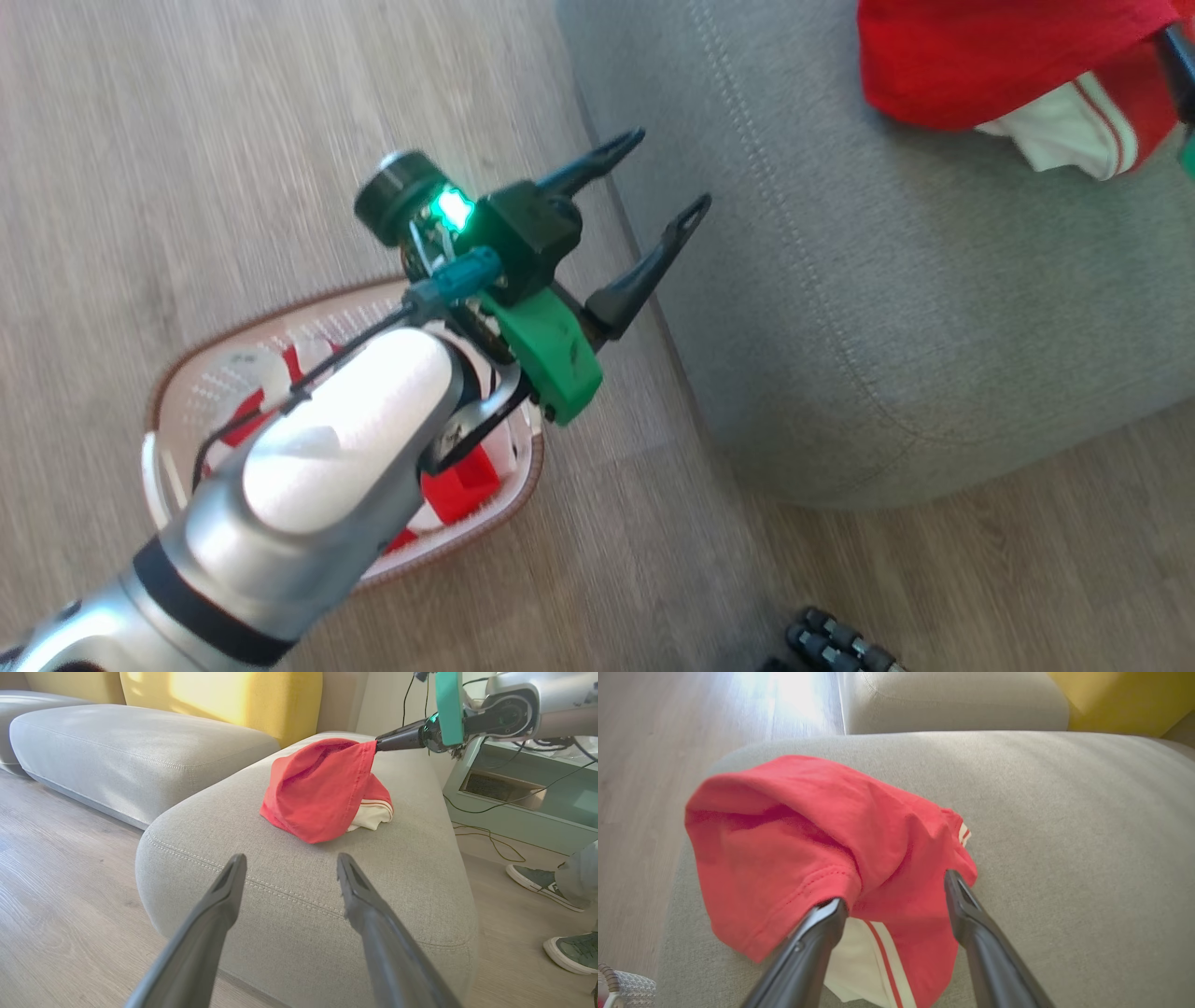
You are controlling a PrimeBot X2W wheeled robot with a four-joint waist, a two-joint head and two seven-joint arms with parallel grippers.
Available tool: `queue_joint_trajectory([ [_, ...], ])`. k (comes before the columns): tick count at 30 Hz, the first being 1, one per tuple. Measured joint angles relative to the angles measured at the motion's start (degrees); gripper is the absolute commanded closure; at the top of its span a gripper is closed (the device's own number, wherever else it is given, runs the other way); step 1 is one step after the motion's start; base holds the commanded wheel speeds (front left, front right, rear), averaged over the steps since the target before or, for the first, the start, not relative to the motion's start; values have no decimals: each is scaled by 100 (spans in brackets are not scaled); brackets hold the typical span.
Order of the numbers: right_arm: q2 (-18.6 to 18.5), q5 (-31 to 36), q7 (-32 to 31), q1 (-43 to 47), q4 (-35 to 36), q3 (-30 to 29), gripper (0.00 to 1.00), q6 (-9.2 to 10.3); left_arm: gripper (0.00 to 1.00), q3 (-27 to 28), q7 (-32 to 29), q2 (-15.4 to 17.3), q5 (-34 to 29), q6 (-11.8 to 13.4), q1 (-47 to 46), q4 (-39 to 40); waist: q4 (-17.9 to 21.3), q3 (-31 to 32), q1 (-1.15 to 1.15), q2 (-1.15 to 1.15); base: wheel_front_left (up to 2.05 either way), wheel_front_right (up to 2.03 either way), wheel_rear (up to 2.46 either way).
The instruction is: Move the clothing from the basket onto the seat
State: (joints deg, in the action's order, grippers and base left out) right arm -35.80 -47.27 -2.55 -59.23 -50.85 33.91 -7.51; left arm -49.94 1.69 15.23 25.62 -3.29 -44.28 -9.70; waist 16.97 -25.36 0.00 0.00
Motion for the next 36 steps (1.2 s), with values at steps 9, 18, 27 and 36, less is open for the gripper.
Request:
queue_joint_trajectory([
  [9,-464,-243,138,129,461,245,0,0,0,32,148,2,167,160,287,-36,25,567,0,0,0,0,0],
  [18,-792,-382,759,542,1121,272,0,0,0,157,371,24,408,393,771,-99,-73,1259,0,0,0,0,0],
  [27,-1031,-331,1348,1130,1785,-165,0,0,0,434,505,125,647,675,1206,-87,-362,1881,0,0,0,0,0],
  [36,-860,122,1581,2418,2381,-1211,0,0,0,744,705,363,888,995,1712,40,-858,2267,-1,0,0,0,0],
])
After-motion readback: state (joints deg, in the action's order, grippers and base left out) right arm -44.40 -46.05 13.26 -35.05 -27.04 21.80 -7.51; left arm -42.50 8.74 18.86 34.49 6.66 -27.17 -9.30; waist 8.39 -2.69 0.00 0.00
